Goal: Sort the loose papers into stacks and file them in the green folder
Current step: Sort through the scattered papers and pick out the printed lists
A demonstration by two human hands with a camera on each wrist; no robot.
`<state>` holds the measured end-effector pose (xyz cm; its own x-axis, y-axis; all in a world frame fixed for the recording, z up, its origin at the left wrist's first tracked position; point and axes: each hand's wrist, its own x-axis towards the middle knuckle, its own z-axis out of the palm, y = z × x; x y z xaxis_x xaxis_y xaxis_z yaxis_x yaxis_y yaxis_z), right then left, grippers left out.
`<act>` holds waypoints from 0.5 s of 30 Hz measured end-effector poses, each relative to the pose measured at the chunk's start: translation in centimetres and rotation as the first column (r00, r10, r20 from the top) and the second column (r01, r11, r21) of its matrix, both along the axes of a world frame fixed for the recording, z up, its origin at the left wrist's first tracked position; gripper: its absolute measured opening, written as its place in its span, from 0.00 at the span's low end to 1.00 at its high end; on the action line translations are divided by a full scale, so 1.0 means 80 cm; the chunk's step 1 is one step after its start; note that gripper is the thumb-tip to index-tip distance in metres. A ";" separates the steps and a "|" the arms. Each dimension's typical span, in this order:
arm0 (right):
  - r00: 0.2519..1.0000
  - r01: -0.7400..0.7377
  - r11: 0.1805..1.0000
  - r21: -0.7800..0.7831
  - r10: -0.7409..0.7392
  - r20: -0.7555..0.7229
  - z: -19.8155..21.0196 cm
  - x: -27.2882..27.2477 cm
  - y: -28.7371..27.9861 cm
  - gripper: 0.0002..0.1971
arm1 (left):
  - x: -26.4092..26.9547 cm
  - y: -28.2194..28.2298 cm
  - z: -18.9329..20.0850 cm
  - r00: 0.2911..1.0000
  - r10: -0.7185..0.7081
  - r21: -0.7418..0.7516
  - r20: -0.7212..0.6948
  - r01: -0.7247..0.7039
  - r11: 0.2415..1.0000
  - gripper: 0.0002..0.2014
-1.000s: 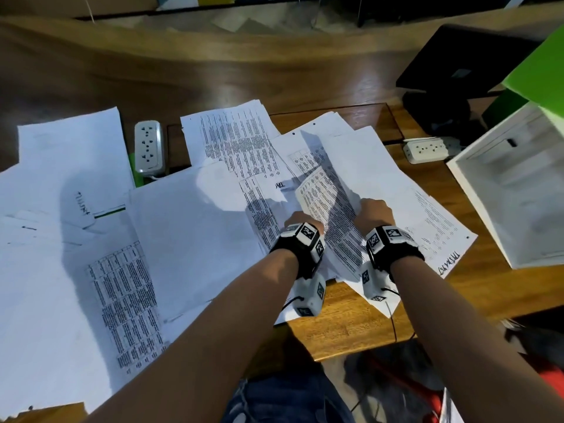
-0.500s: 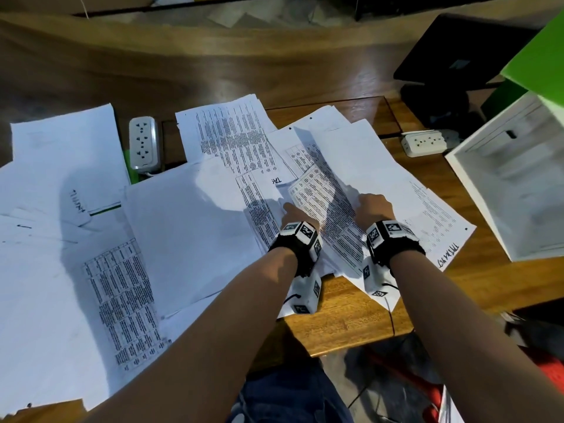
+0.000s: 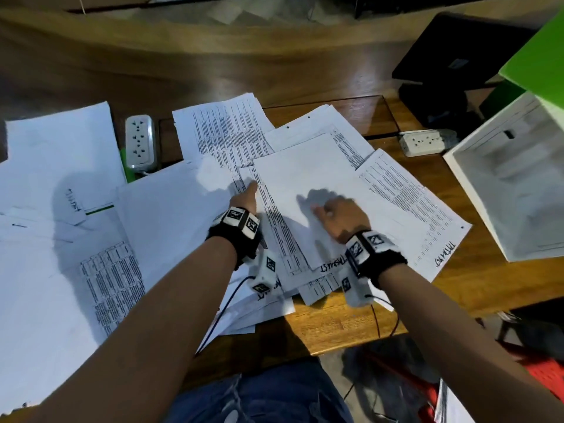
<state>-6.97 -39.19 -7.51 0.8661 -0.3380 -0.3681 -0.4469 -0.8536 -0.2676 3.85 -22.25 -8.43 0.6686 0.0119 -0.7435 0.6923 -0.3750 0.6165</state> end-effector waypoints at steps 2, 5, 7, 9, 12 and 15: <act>0.977 0.213 0.972 -0.102 -0.212 0.023 -0.004 0.008 -0.037 0.28 | -0.010 -0.004 0.001 0.999 0.013 -0.048 -0.049 -0.016 0.999 0.36; 0.902 0.424 0.903 -0.068 -0.428 -0.059 -0.012 0.010 -0.083 0.41 | -0.019 -0.013 -0.003 0.997 0.007 -0.060 -0.078 -0.012 0.998 0.39; 0.882 0.459 0.888 -0.031 -0.460 -0.104 -0.018 0.009 -0.093 0.45 | -0.022 -0.018 0.001 0.995 -0.001 -0.057 -0.096 -0.004 0.998 0.40; 0.908 0.387 0.920 -0.055 -0.391 -0.148 -0.018 0.011 -0.089 0.45 | -0.021 -0.023 -0.003 0.993 -0.043 -0.029 -0.106 0.040 0.999 0.42; 0.952 0.196 0.978 -0.069 -0.207 -0.226 -0.016 0.016 -0.071 0.39 | -0.028 -0.029 -0.001 0.989 -0.129 0.069 -0.077 0.134 0.989 0.41; 0.960 0.131 0.990 -0.045 -0.138 -0.244 -0.010 0.020 -0.062 0.32 | -0.035 -0.027 -0.006 1.000 0.005 0.093 -0.016 -0.004 0.996 0.33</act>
